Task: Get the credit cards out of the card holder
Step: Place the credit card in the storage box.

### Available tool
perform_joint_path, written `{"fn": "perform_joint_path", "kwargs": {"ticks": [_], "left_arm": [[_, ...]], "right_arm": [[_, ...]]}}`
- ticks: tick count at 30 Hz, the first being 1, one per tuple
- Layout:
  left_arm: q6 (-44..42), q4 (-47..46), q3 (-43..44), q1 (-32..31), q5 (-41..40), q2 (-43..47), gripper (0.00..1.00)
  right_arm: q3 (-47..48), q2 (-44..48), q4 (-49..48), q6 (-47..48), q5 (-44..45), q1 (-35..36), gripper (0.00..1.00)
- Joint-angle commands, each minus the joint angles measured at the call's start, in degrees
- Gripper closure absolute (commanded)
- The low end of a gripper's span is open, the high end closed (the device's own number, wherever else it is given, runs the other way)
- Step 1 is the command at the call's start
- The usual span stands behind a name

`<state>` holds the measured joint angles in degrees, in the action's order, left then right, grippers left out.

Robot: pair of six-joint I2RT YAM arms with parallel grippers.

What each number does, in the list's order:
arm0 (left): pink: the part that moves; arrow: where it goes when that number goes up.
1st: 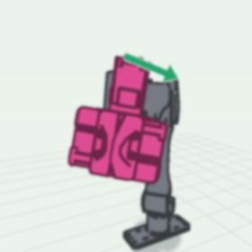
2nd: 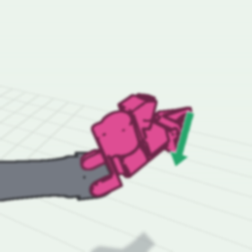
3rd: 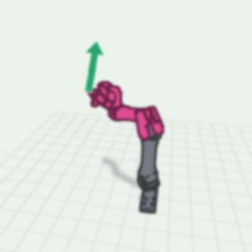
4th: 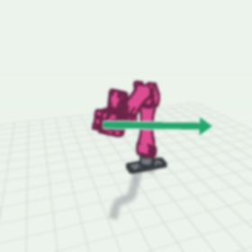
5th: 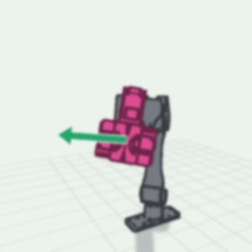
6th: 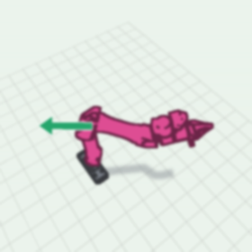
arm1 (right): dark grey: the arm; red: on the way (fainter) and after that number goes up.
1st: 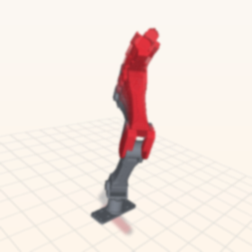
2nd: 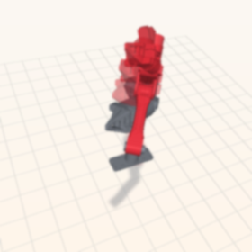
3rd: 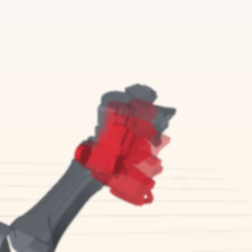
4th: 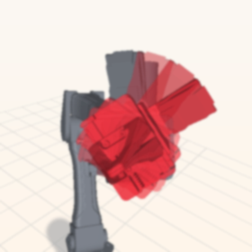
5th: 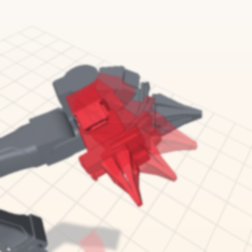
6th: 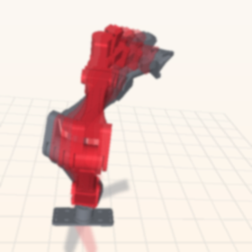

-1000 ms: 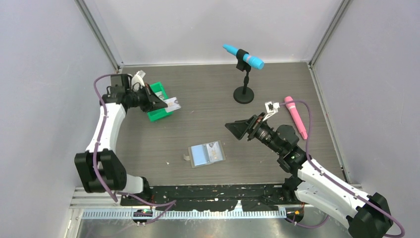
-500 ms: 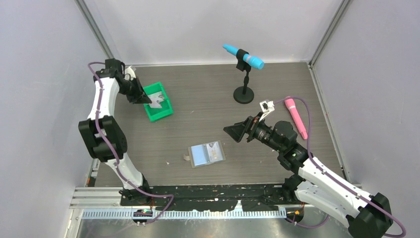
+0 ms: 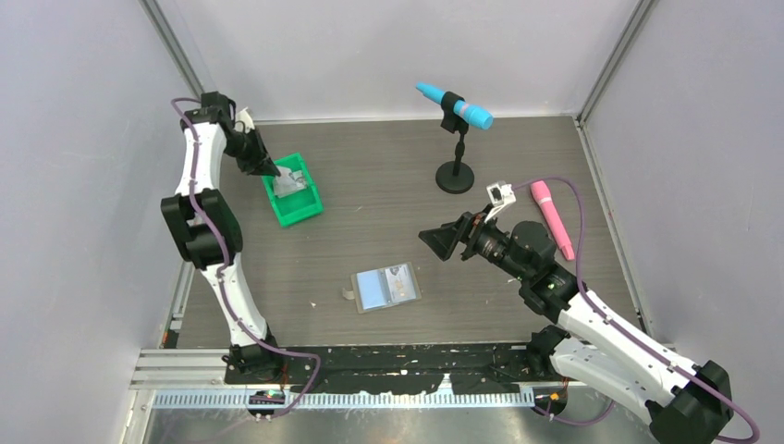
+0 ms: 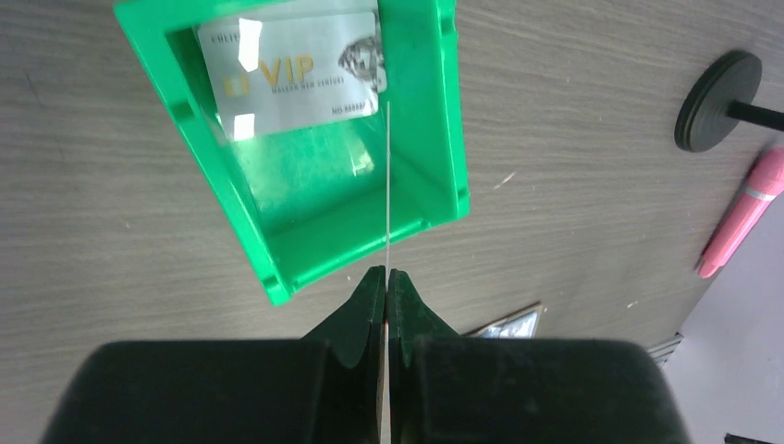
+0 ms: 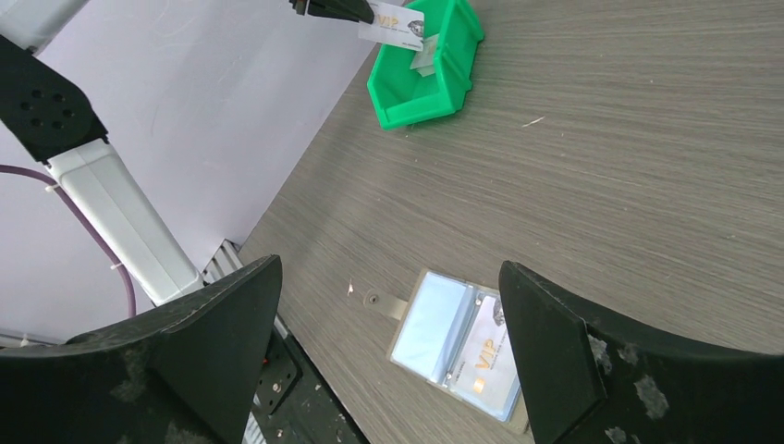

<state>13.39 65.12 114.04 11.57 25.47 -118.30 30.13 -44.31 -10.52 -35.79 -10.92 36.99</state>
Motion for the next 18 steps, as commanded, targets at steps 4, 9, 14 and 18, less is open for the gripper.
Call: {"fn": "perform_joint_path", "kwargs": {"ticks": [4,9,14,18], "left_arm": [[-1.41,2.89,7.48,0.64,1.42,-5.80,1.00],[-1.89,3.23,10.53,0.82,3.08,-8.82,1.00],[-1.61,2.42,11.26,0.83,2.99,-11.06,0.98],[-1.79,3.06,12.88,0.91,2.30,-12.97,0.96]], "right_arm": [[4.93,-2.43,-0.47,2.69,2.47,-0.25,0.05],[5.76,-4.70,-1.20,2.78,2.72,-0.25,0.04],[7.26,-7.41,-1.14,3.14,2.13,-0.28,0.04],[8.48,-8.93,-0.63,3.63,1.98,-0.25,0.04]]}}
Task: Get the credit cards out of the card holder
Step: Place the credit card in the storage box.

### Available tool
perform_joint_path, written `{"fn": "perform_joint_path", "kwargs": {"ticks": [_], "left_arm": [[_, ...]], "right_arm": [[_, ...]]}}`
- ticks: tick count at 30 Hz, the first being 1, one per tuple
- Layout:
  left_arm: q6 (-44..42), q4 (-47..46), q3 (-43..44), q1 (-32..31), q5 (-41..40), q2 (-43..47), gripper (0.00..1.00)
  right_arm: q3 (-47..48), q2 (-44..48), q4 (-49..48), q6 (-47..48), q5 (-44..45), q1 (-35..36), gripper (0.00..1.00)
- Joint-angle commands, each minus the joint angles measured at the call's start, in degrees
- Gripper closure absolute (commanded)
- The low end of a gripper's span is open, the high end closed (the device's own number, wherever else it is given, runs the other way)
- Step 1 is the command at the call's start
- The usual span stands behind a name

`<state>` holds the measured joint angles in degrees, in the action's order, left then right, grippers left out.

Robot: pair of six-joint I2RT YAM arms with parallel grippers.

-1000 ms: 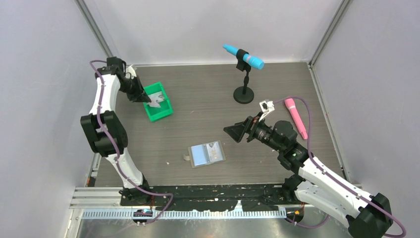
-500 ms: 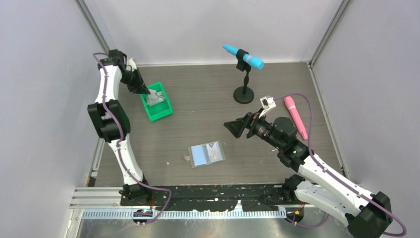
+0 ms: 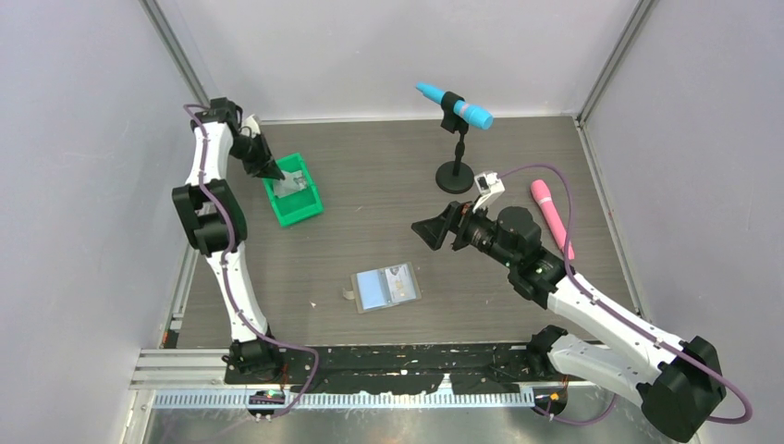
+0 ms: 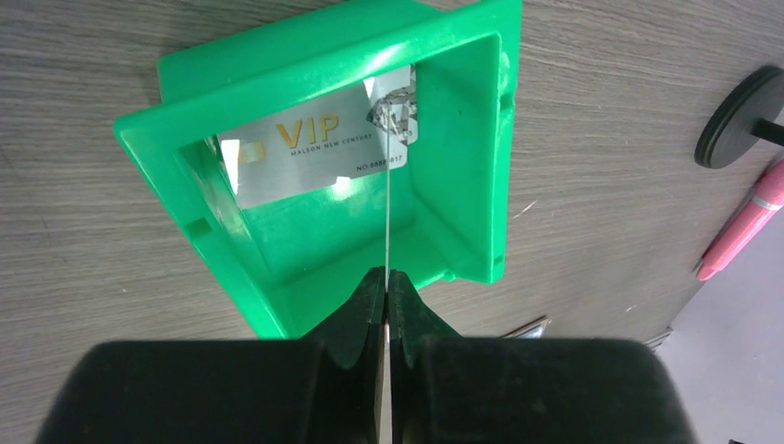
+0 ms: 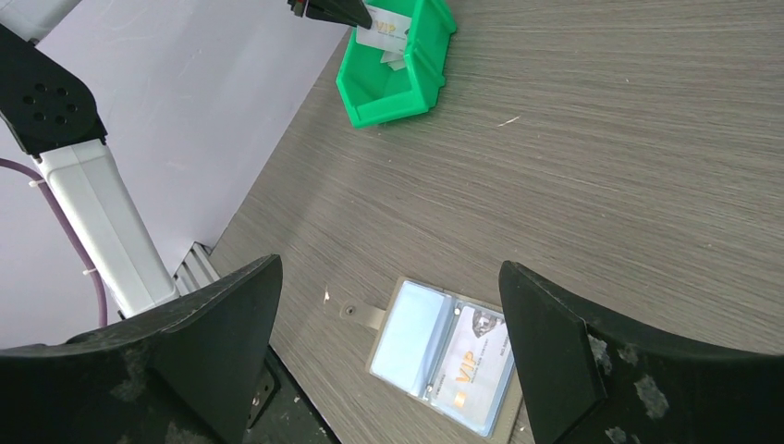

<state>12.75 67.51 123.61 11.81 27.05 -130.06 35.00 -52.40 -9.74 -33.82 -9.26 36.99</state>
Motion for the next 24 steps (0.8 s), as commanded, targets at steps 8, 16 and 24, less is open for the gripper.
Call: {"fn": "perform_joint_path", "kwargs": {"ticks": [8,16,24], "left_arm": [[-0.29,-0.30,5.26,0.67,0.03,-3.19,0.89],[1.31,-3.16,3.40,0.67,-2.34,-2.65,1.00],[2.95,-8.85,-1.80,0.75,-0.47,1.34,1.00]], "right_arm": [[3.76,-2.14,-2.12,1.58,0.57,-0.25,0.04],[4.07,-1.96,-2.10,1.80,1.17,-0.30,0.04],[4.61,-2.57,-2.28,1.74,0.94,-0.29,0.04]]}}
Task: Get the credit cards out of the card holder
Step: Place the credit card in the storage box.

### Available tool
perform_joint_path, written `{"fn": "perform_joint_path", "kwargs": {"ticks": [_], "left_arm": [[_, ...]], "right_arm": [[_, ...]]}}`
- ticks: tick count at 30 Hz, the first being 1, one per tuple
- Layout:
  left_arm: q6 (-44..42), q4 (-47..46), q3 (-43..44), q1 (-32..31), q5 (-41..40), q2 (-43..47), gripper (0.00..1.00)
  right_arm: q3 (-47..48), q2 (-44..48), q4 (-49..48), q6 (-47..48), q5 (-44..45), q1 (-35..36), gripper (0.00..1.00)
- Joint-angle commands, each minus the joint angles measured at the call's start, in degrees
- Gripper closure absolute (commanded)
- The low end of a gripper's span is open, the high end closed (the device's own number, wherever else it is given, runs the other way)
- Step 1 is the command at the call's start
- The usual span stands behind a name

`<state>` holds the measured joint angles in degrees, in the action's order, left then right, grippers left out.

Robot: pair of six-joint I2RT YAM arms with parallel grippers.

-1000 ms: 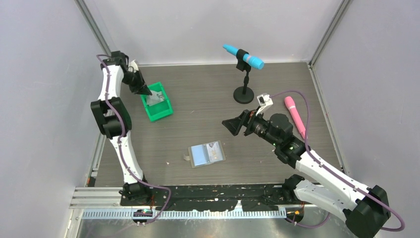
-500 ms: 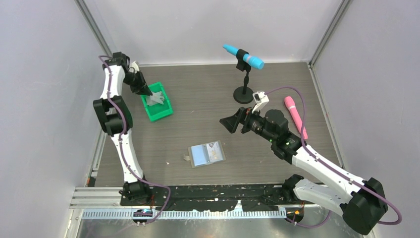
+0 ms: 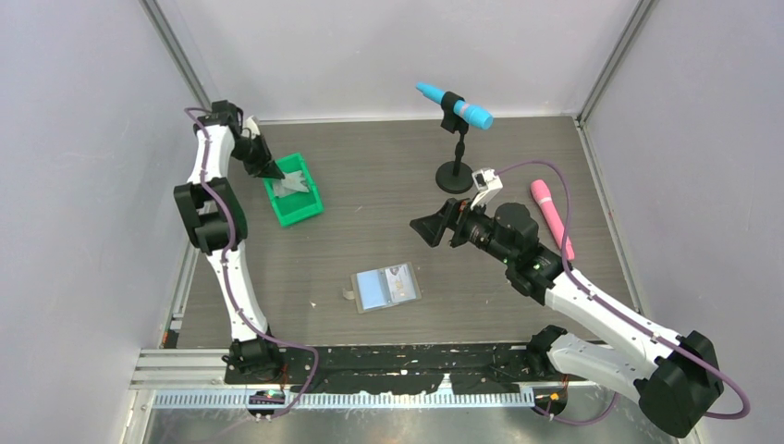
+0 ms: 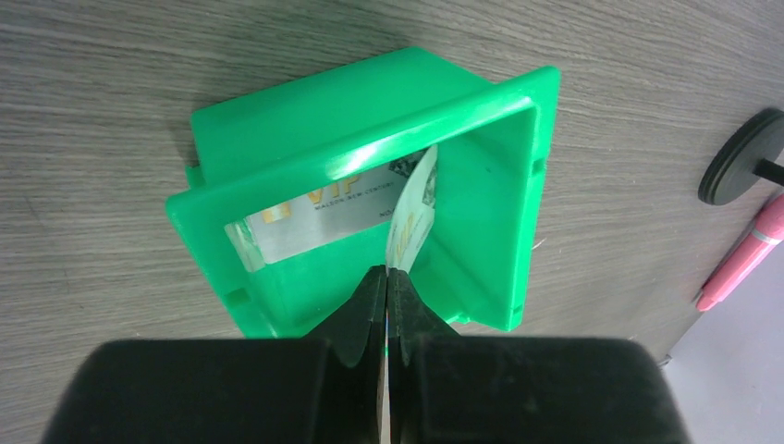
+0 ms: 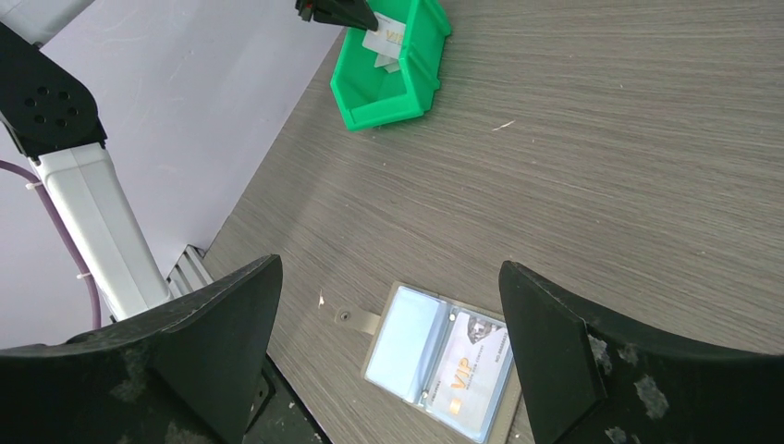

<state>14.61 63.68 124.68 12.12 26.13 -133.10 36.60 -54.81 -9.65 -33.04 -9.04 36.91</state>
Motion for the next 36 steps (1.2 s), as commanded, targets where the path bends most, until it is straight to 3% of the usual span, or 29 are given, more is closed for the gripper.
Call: {"fn": "perform_joint_path", "kwargs": {"ticks": [1,36], "left_arm": [[1.52,-6.54,-3.85,0.38,0.57,5.13,1.00],[6.60,-20.62,-16.10,1.93,-4.06,10.55,1.00]], "right_arm": [[3.03,-0.20,-2.38,0.96,0.67,-0.23,0.04],[3.57,-1.14,-3.09,1.90,1.11,-0.26,0.04]]}}
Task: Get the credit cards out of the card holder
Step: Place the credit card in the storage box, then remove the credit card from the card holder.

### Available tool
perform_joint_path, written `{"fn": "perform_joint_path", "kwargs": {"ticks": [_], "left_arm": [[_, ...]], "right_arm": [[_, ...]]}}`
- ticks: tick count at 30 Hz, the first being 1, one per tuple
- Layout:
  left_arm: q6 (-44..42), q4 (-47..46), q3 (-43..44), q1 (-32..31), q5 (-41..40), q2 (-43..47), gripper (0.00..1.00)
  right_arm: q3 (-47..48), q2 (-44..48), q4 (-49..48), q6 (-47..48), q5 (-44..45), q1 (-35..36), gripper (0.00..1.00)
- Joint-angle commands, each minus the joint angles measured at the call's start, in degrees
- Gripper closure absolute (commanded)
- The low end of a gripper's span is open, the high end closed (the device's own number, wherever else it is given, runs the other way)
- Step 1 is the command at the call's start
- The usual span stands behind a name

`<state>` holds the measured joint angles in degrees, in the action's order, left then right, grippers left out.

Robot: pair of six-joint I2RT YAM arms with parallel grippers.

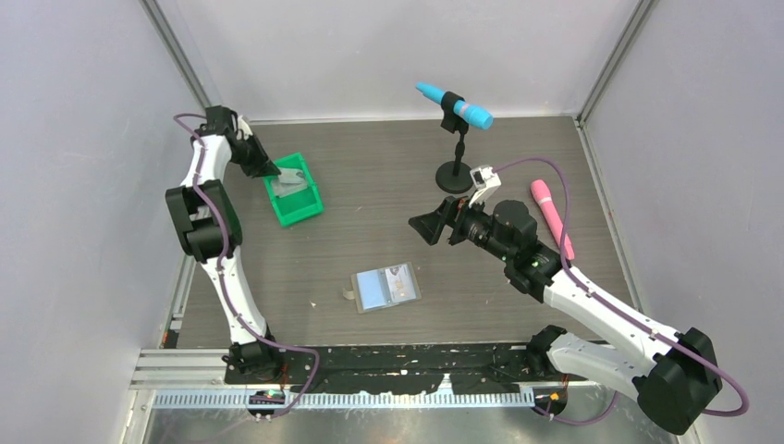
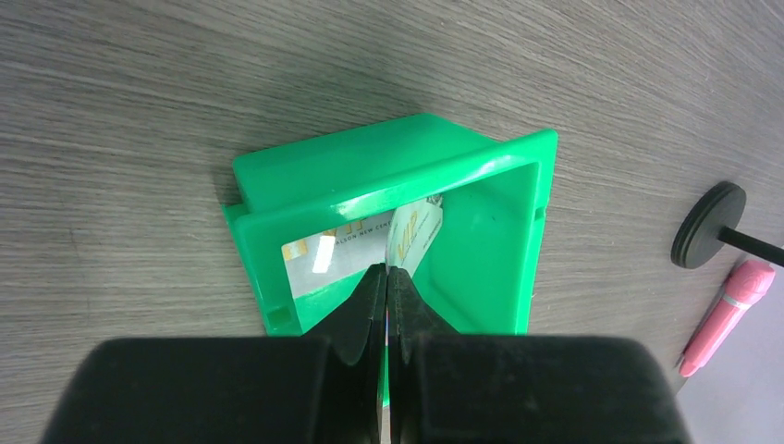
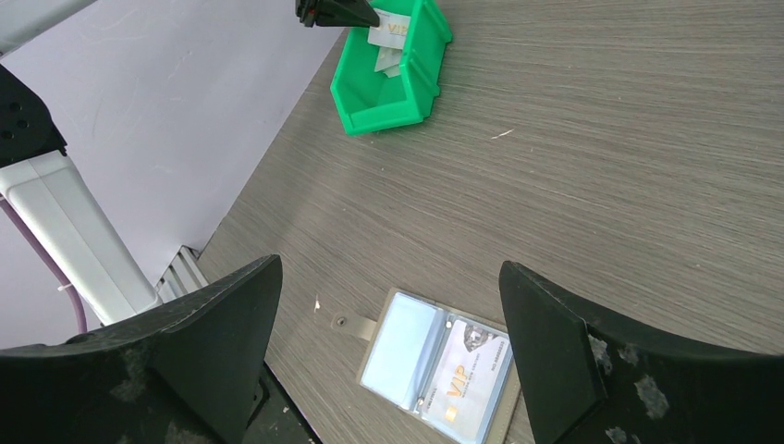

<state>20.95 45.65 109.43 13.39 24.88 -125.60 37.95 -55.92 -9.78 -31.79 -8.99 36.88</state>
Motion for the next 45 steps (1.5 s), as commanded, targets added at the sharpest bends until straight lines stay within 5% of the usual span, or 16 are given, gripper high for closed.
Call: {"fn": "perform_joint_path", "kwargs": {"ticks": [1,8,19,26,38,45], "left_arm": [[0.32,-2.88,-1.02,0.66,-2.99,3.07,1.00],[0.32,-2.31,-0.81,0.66,-3.08,3.11,0.73],[2.13,2.31,0.40,0.50,-9.96,9.99,0.60],[3.66,4.21,-4.63,-0.19,-6.82,17.14,0.57],[3.96,0.97,-34.29,-12.02,-0.26,43.09,0.57],[10.18,-8.76,-52.06,-24.45,2.31,58.23,0.57]], "right_arm": [[2.21,0.06,-2.96,0.67,1.08,-0.23,0.04],[2.12,0.19,-2.79,0.66,1.16,-0.24,0.04],[4.57,-1.01,3.11,-2.20,2.12,-0.23,0.02],[9.88,-1.05,15.23,-0.62,1.97,-0.23,0.01],[6.31,-0.73,24.89,1.35,0.62,-0.23,0.04],[-1.71,-0.42,17.87,0.83,-6.72,-0.15,0.27]]}}
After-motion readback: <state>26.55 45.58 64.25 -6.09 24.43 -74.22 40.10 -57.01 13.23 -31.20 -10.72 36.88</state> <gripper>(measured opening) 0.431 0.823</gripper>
